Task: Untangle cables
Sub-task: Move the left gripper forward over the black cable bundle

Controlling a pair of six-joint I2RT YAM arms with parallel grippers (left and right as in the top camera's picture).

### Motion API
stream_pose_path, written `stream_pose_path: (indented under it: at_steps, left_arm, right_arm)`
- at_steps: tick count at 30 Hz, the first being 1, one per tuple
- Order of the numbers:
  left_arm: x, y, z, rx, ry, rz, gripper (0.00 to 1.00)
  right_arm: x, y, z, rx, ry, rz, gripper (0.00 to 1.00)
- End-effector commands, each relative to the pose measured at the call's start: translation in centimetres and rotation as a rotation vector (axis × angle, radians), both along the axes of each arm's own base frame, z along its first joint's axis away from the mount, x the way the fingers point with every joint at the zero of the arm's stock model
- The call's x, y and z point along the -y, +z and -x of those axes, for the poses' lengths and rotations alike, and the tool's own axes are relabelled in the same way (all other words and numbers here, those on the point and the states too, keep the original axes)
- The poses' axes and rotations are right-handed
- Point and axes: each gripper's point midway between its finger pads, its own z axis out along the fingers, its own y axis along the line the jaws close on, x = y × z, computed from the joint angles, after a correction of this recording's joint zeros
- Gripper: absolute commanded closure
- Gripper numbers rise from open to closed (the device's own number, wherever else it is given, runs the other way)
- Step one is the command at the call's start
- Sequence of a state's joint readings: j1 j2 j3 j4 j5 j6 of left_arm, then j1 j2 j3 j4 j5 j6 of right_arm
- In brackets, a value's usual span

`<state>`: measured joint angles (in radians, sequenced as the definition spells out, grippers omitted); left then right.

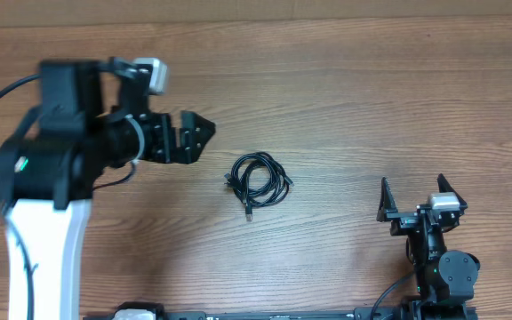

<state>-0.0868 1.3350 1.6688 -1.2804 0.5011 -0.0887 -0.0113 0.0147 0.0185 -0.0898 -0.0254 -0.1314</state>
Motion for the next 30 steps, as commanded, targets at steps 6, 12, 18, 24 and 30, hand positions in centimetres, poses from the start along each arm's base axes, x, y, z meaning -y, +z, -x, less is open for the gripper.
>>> stream_pose_path:
  at_steps: [6,12,18,24,30]
  left_arm:
    - [1.9,-7.7,-2.8,-0.268,0.0,-0.118,0.0]
    - [4.4,-11.3,-3.5,-0.407,-0.117,-0.029,0.0]
    - [2.8,-16.3,-5.5,-0.484,-0.068,-0.161,0.07]
    - [3.9,-21.3,-5.9,-0.555,-0.15,-0.241,0.14]
    - [6.4,-24.9,-8.1,-0.511,-0.194,-0.256,0.37]
  right_arm:
    - [0.0,-0.1,0.0,0.008,-0.001,0.005,0.0]
    - [0.0,-0.1,0.0,0.008,-0.001,0.005,0.0]
    - [0.0,-0.1,0.0,0.008,-0.001,0.005,0.0]
    - [0.0,-0.1,0.0,0.008,-0.001,0.005,0.0]
    - [0.0,-0.1,0.0,0.008,-0.001,0.005,0.0]
